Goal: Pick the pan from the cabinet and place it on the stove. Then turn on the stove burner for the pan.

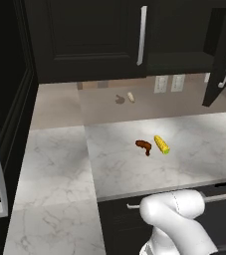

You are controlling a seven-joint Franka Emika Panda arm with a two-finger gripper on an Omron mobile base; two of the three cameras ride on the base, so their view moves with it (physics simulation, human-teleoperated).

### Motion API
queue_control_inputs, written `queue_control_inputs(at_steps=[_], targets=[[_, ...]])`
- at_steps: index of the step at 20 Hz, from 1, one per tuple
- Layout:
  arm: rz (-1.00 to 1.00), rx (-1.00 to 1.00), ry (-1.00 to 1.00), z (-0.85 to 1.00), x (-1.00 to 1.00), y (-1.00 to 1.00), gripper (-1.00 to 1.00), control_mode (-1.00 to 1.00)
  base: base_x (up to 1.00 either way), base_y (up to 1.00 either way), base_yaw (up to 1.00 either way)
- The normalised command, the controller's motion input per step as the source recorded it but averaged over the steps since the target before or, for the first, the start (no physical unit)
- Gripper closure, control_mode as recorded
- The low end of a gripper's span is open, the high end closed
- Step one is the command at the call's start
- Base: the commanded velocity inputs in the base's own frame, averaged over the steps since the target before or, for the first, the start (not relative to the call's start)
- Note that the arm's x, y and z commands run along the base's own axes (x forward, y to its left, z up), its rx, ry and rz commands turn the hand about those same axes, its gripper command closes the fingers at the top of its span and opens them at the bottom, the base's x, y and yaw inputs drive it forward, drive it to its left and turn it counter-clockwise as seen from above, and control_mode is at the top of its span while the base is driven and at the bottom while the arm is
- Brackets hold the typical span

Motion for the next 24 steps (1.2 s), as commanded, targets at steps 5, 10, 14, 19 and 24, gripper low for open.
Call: queue_control_inputs(at_steps=[5,10,14,19,24], targets=[[-0.06,-0.27,-0.03,-0.02,-0.39,0.66,-1.00,-1.00,0.00,0.00,0.00],[-0.11,-0.31,-0.02,0.00,-0.05,0.75,-1.00,-1.00,0.00,0.00,0.00],[-0.14,-0.29,0.00,0.00,0.12,0.61,-1.00,-1.00,0.00,0.00,0.00],[-0.20,-0.26,0.04,-0.08,0.45,0.34,-1.00,-1.00,0.00,0.00,0.00],[-0.21,-0.21,0.09,-0.14,0.69,0.04,-1.00,-1.00,0.00,0.00,0.00]])
